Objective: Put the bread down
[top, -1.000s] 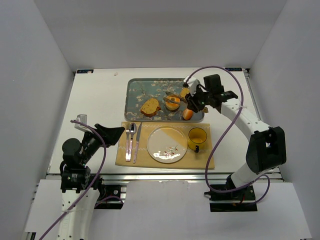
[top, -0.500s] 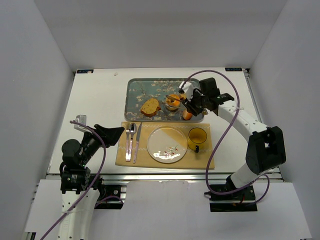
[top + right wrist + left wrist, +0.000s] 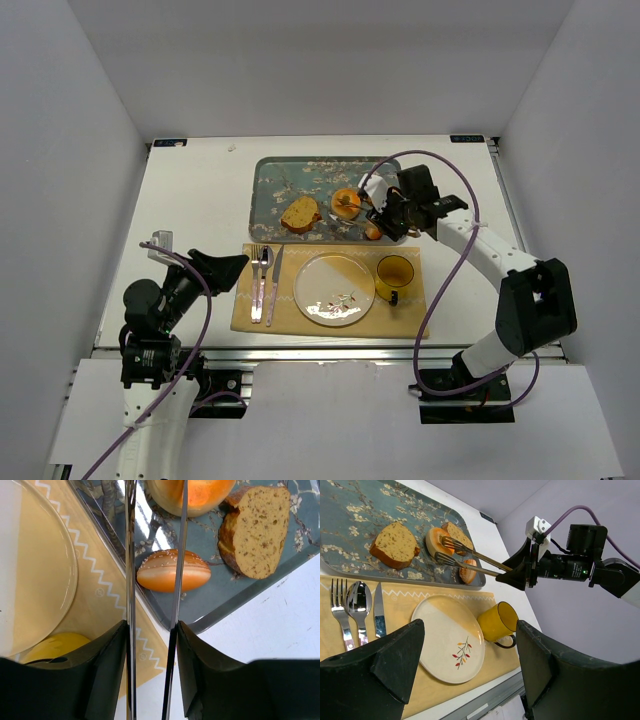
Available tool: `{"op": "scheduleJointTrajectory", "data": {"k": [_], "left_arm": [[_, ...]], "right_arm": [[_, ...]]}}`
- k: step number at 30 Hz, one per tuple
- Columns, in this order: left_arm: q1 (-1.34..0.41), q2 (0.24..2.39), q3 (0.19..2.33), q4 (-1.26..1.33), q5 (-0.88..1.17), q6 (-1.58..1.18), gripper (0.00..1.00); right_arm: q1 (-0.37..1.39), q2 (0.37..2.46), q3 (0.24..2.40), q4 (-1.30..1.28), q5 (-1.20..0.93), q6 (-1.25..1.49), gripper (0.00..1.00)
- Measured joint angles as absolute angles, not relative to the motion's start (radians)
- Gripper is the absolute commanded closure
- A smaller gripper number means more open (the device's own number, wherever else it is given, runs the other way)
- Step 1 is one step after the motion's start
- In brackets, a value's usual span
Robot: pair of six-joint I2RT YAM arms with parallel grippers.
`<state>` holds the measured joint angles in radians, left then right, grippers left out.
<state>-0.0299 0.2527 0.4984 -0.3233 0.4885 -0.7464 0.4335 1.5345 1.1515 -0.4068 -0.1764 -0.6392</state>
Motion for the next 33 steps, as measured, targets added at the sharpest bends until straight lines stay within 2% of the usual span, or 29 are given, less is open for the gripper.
{"op": "scheduleJointTrajectory", "data": {"k": [6,9,17,23,33], "left_arm": [[-0.03,0.253,0.498,-0.323,0.488,-0.747,0.17],[-0.03,0.253,0.498,-0.323,0.488,-0.747,0.17],[-0.03,0.253,0.499,-0.333,0.485,-0.748,0.17],[-0.03,0.253,0.499,-0.329,0.485,-0.749,0.17],[-0.03,0.25,0.498,-0.328,0.486,-0.753,0.17]], "right_arm": [[0.434,1.531,1.147,-0.39,-0.152,-0.641,0.55],[0.435,1.531,1.147,-0.389,-0.145,-0.65,0.68],[0.44,1.526,1.147,-0.392,-0.142,-0.662,0.91],[0.44,1.445,1.147,-0.435,-0.192,-0.655,0.93],[0.44,1.121,1.053,-0.599,-0.408,-0.677,0.91]]}}
